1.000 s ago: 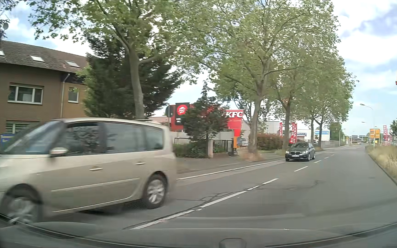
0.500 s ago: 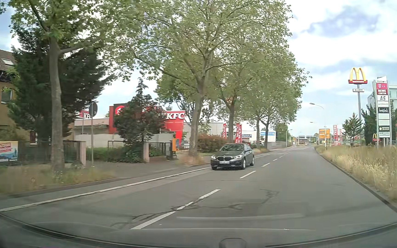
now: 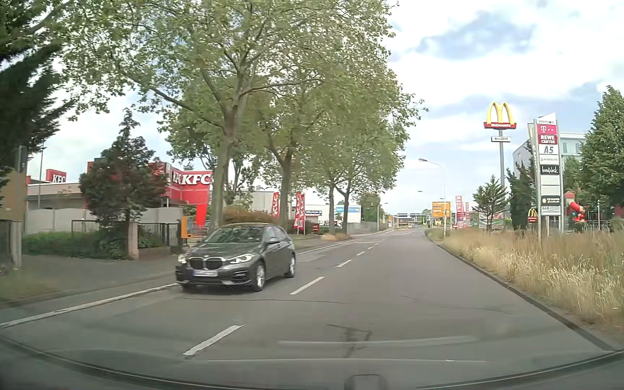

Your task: Follow the waypoints while adhering to traffic rules and regulations

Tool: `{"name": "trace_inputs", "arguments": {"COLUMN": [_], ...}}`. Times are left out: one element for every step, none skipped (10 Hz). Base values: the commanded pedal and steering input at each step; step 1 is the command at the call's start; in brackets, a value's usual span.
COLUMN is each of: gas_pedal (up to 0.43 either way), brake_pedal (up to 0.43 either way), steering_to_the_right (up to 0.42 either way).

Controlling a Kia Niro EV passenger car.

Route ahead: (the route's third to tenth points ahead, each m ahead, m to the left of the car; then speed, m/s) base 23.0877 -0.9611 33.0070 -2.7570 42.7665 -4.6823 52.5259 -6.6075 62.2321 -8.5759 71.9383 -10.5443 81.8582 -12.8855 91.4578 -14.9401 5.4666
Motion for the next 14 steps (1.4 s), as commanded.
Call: {"name": "trace_inputs", "arguments": {"gas_pedal": [0.311,0.311,0.311,0.311,0.311,0.350,0.358,0.370,0.370,0.370,0.358,0.358,0.358,0.350], "brake_pedal": [0.030,0.030,0.030,0.030,0.030,0.030,0.030,0.030,0.030,0.030,0.030,0.030,0.030,0.030], "steering_to_the_right": [0.215,0.194,0.169,0.138,0.110,0.089,0.074,0.058,0.043,0.031,0.021,0.015,0.012,0.004]}}
